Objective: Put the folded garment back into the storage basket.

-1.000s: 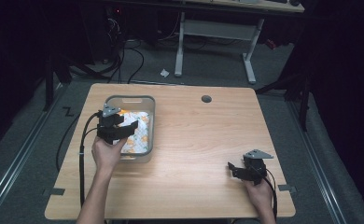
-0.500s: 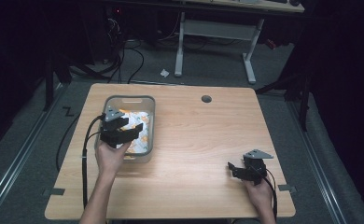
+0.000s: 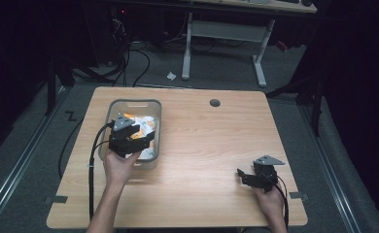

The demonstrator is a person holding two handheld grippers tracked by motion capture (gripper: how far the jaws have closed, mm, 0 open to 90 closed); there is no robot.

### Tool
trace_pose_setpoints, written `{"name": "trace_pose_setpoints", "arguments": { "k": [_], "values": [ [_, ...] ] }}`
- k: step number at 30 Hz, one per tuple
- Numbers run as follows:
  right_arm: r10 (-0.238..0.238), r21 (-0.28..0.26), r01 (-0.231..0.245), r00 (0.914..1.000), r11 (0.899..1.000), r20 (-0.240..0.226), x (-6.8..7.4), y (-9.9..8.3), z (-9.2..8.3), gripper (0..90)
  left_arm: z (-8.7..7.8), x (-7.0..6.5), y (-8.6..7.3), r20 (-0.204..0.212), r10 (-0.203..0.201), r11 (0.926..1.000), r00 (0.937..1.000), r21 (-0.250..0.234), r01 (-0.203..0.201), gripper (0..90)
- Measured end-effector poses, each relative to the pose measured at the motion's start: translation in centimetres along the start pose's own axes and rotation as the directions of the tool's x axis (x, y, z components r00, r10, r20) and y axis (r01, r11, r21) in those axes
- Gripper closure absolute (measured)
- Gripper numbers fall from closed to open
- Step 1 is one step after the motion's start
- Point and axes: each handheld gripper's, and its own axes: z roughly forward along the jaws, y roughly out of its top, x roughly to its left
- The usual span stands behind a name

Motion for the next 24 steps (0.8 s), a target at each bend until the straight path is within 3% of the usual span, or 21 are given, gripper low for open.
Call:
{"name": "trace_pose_setpoints", "arguments": {
  "k": [24],
  "values": [
    [0.0,0.0,0.0,1.0,1.0,0.0,0.0,0.0,0.0,24.4,-0.3,-2.7,-0.9,0.067,0.024,0.9997,0.9975,-0.009,-0.024,37.1]
  ]
}}
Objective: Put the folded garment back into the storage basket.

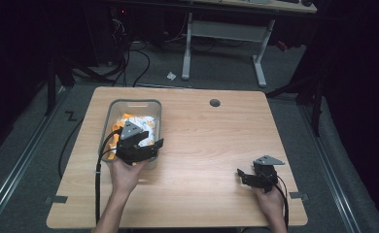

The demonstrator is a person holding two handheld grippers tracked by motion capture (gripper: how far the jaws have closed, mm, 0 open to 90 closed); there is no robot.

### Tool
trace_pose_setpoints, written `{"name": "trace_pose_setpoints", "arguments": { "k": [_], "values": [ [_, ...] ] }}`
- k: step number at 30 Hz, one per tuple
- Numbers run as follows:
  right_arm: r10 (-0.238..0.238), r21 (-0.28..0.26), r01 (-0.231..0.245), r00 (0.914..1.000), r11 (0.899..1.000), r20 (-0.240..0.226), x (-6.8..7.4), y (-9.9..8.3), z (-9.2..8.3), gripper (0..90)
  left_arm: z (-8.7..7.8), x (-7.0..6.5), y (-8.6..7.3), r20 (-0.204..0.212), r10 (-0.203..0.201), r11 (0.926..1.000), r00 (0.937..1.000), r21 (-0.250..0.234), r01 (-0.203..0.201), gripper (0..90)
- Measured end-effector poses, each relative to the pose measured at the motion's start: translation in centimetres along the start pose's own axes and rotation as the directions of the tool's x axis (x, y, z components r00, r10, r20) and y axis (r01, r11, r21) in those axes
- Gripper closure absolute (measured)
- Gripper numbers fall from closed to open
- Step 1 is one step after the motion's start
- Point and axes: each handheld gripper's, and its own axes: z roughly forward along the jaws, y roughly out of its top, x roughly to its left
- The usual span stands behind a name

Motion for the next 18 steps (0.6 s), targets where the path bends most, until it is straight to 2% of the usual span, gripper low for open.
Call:
{"name": "trace_pose_setpoints", "arguments": {
  "k": [18],
  "values": [
    [0.0,0.0,0.0,1.0,1.0,0.0,0.0,0.0,0.0,24.4,0.8,-2.1,-1.4,0.063,0.003,0.9999,0.998,0.016,-0.004,37.0]
  ]
}}
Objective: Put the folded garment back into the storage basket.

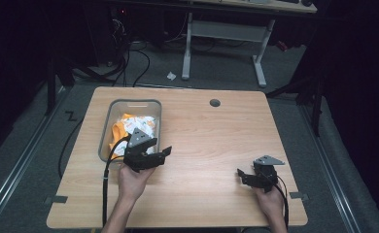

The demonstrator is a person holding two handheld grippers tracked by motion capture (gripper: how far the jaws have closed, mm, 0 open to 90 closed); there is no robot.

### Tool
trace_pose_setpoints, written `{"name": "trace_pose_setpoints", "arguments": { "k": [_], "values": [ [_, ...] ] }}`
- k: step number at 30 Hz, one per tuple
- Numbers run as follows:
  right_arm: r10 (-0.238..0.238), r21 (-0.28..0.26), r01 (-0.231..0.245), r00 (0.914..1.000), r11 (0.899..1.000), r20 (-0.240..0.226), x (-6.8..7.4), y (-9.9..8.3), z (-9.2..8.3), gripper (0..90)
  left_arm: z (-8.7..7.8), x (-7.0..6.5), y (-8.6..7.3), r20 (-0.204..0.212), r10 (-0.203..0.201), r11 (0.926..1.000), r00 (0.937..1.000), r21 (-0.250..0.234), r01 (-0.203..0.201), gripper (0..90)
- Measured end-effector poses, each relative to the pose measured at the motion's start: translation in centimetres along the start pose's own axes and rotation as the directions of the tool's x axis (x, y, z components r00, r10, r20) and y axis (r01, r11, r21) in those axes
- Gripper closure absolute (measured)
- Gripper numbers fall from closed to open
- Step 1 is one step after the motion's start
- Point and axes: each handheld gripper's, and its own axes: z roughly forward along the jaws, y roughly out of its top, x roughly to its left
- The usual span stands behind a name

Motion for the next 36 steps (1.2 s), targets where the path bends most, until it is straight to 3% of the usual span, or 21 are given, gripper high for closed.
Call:
{"name": "trace_pose_setpoints", "arguments": {
  "k": [26,32,36],
  "values": [
    [0.0,0.0,0.0,1.0,1.0,0.0,0.0,0.0,0.0,24.4,2.9,-2.1,-3.4,0.074,-0.013,0.9974,0.9971,0.072,0.008,36.9],
    [0.0,0.0,0.0,1.0,1.0,0.0,0.0,0.0,0.0,24.3,4.3,-3.1,-5.0,0.088,0.008,0.9933,0.9961,0.114,-0.018,36.9],
    [-0.001,0.0,0.001,1.0,1.0,0.0,0.0,0.0,0.0,24.4,5.5,-3.6,-6.2,0.072,0.04,0.9879,0.9966,0.147,-0.05,36.9]
  ]
}}
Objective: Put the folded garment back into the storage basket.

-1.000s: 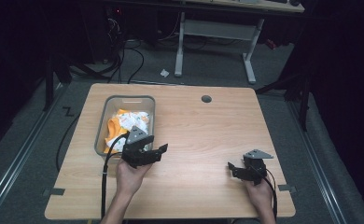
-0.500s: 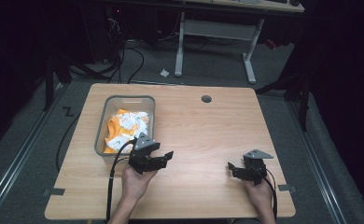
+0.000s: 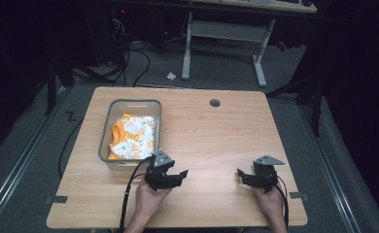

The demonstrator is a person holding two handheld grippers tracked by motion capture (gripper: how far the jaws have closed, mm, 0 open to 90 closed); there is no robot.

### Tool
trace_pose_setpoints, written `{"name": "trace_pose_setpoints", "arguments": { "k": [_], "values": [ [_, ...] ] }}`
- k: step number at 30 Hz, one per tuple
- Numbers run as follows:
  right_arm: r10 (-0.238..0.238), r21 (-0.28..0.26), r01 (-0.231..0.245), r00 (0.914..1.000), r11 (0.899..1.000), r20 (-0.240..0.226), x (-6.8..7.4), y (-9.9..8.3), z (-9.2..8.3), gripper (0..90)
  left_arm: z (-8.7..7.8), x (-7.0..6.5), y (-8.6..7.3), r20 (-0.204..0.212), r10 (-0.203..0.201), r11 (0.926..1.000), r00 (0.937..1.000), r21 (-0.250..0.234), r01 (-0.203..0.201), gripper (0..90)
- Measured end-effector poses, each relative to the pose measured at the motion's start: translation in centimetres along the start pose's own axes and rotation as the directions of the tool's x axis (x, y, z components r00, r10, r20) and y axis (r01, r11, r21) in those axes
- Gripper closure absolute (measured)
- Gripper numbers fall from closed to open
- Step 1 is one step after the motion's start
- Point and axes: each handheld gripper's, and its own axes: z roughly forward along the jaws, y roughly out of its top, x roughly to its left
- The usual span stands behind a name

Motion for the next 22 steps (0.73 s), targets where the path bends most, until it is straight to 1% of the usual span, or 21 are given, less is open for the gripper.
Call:
{"name": "trace_pose_setpoints", "arguments": {
  "k": [2,6,8,10,12,14,17,22],
  "values": [
    [0.0,0.0,0.0,1.0,1.0,0.0,0.0,0.0,0.0,24.4,0.6,-0.2,-0.4,-0.01,0.014,0.9998,0.9999,0.017,-0.014,36.8],
    [0.0,0.0,0.0,1.0,1.0,0.0,0.0,0.0,0.0,24.4,1.7,-0.3,-1.1,-0.046,0.047,0.9977,0.9978,0.05,-0.045,36.8],
    [0.0,0.0,0.0,1.0,1.0,0.0,0.0,0.0,0.0,24.4,2.2,-0.2,-1.4,-0.062,0.054,0.9966,0.9966,0.066,-0.049,36.9],
    [0.0,0.0,0.0,1.0,1.0,0.0,0.0,0.0,0.0,24.4,2.6,-0.1,-1.7,-0.069,0.051,0.9961,0.9963,0.076,-0.046,36.9],
    [0.0,0.0,0.0,1.0,1.0,0.0,0.0,0.0,0.0,24.4,3.1,0.0,-2.1,-0.091,0.06,0.9947,0.994,0.088,-0.052,36.9],
    [0.0,0.0,0.0,1.0,1.0,0.0,0.0,0.0,0.0,24.4,3.2,-0.1,-2.4,-0.109,0.082,0.995,0.9906,0.066,-0.075,36.3],
    [0.0,0.0,0.0,1.0,1.0,0.0,0.0,0.0,0.0,24.3,3.3,-0.3,-2.5,-0.131,0.103,0.9929,0.9859,0.072,-0.095,35.6],
    [0.0,0.0,0.0,1.0,1.0,0.0,0.0,0.0,0.0,24.4,3.4,-0.3,-2.4,-0.133,0.102,0.9927,0.9859,0.078,-0.092,31.6]
  ]
}}
